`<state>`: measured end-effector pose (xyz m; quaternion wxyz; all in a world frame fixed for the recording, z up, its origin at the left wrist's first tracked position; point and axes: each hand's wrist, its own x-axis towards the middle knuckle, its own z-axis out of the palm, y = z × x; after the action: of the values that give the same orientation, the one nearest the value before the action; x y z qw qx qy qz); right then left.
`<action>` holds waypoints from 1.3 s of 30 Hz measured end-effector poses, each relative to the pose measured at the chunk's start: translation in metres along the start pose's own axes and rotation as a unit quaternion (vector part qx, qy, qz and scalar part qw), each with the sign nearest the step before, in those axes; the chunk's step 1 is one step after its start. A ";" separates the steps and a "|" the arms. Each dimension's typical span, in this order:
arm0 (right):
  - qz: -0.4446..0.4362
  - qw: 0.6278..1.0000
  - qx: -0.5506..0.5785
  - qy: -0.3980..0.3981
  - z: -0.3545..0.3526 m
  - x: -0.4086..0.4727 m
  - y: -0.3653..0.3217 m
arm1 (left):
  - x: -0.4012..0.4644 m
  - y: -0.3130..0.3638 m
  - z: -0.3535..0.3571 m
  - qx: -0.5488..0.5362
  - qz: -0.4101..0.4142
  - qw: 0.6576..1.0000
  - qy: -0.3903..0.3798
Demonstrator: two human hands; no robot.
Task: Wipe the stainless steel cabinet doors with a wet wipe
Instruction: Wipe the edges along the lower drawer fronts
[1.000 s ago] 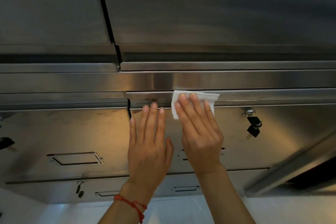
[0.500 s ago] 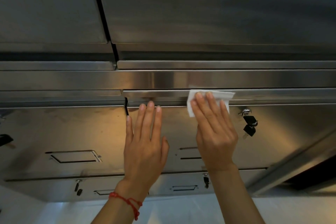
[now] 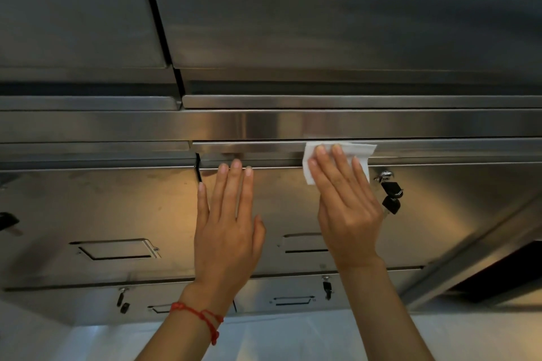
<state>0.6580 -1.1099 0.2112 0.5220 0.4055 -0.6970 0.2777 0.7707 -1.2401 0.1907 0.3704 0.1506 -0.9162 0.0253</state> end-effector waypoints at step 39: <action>-0.002 1.000 0.008 -0.012 -0.002 0.002 -0.001 | 0.001 0.000 -0.002 -0.021 -0.009 1.000 -0.015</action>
<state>0.6599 -1.1090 0.2136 0.5109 0.4147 -0.7004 0.2767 0.7717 -1.2401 0.1926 0.3598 0.1513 -0.9207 0.0010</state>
